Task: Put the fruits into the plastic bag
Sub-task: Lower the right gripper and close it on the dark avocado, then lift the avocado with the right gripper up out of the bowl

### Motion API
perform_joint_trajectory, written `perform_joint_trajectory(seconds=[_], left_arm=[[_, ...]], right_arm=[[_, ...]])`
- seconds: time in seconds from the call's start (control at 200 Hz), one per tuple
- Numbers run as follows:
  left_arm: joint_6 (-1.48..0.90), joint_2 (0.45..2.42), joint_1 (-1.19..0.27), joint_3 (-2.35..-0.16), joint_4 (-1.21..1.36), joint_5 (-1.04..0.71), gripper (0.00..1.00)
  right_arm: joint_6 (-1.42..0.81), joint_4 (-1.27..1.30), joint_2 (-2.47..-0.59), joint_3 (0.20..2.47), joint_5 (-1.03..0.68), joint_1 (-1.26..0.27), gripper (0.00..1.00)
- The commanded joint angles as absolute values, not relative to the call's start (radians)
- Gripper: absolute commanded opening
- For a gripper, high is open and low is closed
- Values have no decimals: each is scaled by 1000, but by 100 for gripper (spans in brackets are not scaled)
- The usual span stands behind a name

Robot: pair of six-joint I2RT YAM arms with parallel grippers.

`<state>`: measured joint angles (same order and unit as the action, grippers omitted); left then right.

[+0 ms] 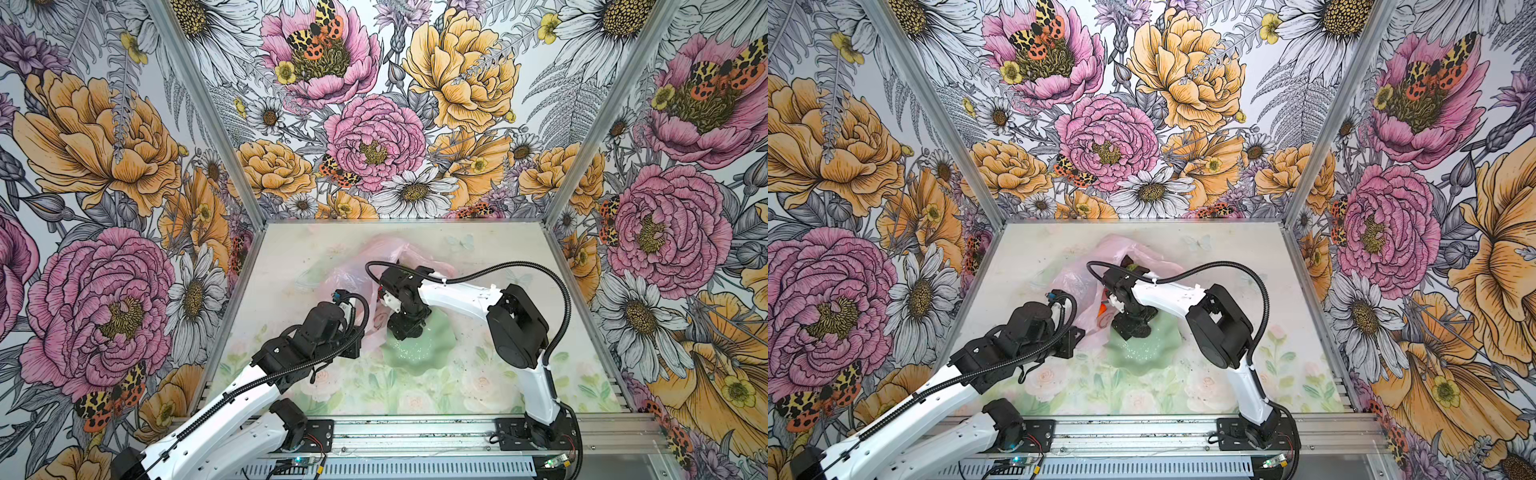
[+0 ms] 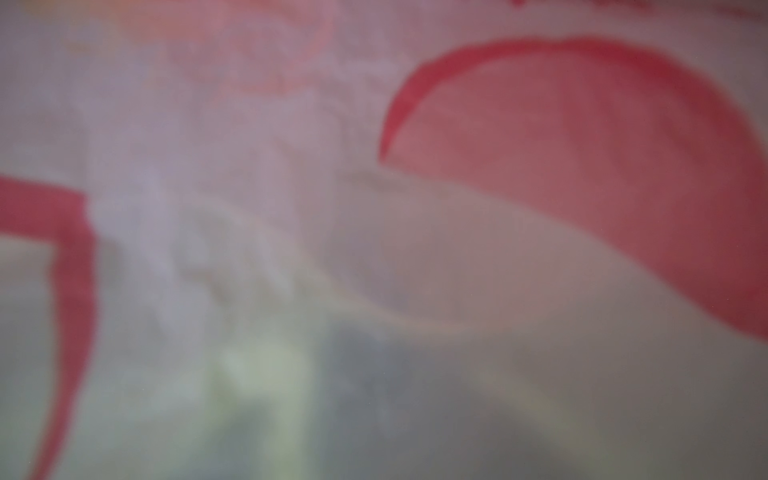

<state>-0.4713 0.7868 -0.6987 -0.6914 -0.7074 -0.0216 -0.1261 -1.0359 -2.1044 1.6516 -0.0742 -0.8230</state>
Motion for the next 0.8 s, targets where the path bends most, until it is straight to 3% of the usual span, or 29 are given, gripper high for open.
perform_joint_trajectory(seconds=[0.0,0.39,0.796], left_arm=[[-470,788,-709,-699,-710,-3,0],[-473,788,-711,-698,-711,-1,0],[-471,782,-711,-699,-710,-3,0]], right_arm=[[-147,-1009,-2122,1638,-51,-822,78],[-162,-990,-2032,1580,-45,-819,56],[-214,-963,-1854,1497,-68,-818,49]])
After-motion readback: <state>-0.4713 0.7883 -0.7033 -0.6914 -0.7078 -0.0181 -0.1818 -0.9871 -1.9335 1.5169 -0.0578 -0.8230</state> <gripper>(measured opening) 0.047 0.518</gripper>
